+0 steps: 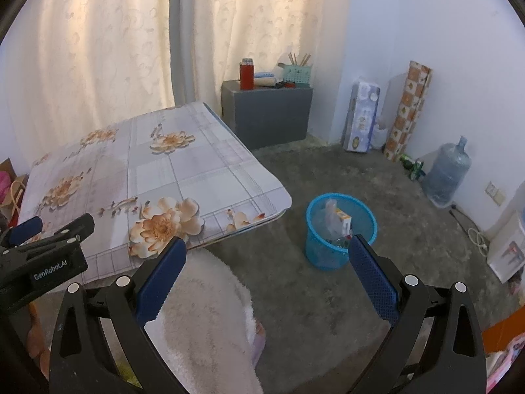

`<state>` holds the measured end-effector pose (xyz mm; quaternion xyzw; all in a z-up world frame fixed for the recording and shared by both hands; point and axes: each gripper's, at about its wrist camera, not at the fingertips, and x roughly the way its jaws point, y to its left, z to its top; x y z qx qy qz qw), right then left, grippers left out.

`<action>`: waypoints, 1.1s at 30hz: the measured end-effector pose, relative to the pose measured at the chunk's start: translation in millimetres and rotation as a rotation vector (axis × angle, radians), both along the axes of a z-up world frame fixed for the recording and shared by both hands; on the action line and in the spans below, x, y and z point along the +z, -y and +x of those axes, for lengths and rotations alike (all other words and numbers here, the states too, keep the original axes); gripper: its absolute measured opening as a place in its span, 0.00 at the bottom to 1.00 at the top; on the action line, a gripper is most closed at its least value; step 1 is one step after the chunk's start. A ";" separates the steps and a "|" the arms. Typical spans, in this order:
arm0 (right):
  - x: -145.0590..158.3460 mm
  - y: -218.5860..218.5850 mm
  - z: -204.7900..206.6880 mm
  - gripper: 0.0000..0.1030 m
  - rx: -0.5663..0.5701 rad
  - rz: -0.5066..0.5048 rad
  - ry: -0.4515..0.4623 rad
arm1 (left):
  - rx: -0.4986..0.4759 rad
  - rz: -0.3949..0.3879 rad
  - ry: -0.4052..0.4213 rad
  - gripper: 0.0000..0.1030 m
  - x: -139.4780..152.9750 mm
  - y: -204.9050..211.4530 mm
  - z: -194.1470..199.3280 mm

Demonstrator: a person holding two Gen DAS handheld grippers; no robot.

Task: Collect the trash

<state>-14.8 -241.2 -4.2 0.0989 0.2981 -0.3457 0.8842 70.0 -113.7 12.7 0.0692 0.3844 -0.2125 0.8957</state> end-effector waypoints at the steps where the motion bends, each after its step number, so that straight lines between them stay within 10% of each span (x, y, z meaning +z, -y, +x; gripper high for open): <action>1: -0.4 -0.6 0.4 0.92 0.002 -0.004 -0.004 | 0.001 -0.001 0.003 0.94 0.1 -0.2 0.1; 33: -11.3 7.6 0.9 0.92 0.071 0.018 -0.006 | 0.035 0.135 0.051 0.94 -3.5 -28.4 14.6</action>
